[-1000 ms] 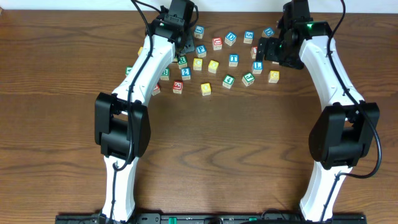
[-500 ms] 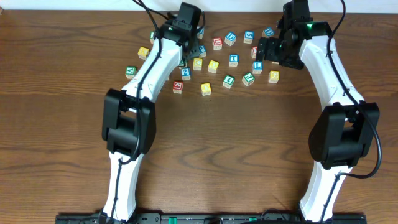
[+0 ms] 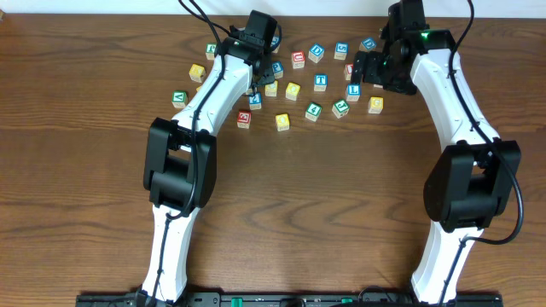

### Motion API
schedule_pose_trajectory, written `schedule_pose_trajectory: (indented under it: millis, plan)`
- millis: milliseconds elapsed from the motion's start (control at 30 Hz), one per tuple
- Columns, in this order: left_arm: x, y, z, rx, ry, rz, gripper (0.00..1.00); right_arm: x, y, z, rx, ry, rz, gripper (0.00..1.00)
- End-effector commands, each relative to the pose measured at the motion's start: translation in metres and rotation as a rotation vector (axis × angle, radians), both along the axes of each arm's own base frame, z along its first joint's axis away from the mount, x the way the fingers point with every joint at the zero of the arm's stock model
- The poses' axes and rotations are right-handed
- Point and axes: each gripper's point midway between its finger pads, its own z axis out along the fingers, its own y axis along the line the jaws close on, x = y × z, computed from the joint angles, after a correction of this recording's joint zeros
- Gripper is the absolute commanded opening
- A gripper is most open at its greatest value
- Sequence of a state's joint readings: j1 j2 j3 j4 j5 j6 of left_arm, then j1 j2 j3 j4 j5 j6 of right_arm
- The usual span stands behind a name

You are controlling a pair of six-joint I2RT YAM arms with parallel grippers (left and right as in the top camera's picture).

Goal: Spell out ROBOT
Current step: 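Lower the left gripper onto the green R block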

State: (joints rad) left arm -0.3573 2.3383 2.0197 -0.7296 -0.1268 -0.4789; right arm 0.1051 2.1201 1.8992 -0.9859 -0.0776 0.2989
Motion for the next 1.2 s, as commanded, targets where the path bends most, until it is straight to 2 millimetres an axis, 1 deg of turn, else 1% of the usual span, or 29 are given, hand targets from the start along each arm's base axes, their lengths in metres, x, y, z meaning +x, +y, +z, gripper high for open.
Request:
schedule_pose_trajectory:
  millis: [0,33,100,333,433,633,700,767,1033,1167]
  plan:
    - [-0.005,0.005,-0.024,0.022,0.044,0.027,0.59,0.003,0.001,0.018,-0.009,-0.045,0.015,0.99]
    - [-0.006,0.005,-0.029,0.021,0.056,0.040,0.59,0.003,0.001,0.018,-0.009,-0.045,0.015,0.99]
    - [-0.007,0.006,-0.033,0.024,0.063,0.039,0.59,0.003,0.001,0.018,-0.009,-0.045,0.015,0.99]
    - [-0.005,0.005,-0.034,0.023,0.056,0.039,0.59,0.003,0.001,0.018,-0.009,-0.045,0.016,0.99]
    - [-0.005,0.006,-0.037,0.022,0.054,0.040,0.59,0.003,0.001,0.018,-0.009,-0.045,0.015,0.99]
    - [0.002,0.007,-0.041,0.015,0.027,0.045,0.57,0.003,0.001,0.018,-0.009,-0.045,0.015,0.99]
    - [0.006,0.012,-0.040,0.014,0.015,0.057,0.55,0.003,0.001,0.018,-0.009,-0.045,0.015,0.99]
    - [0.005,0.014,-0.043,0.015,0.019,0.062,0.54,0.003,0.002,0.018,-0.009,-0.045,0.017,0.99]
    - [0.005,0.014,-0.051,0.012,0.011,0.061,0.53,0.003,0.002,0.018,-0.009,-0.045,0.017,0.99]
    - [0.006,0.013,-0.051,0.010,0.007,0.060,0.47,0.003,0.002,0.018,-0.009,-0.045,0.017,0.99]
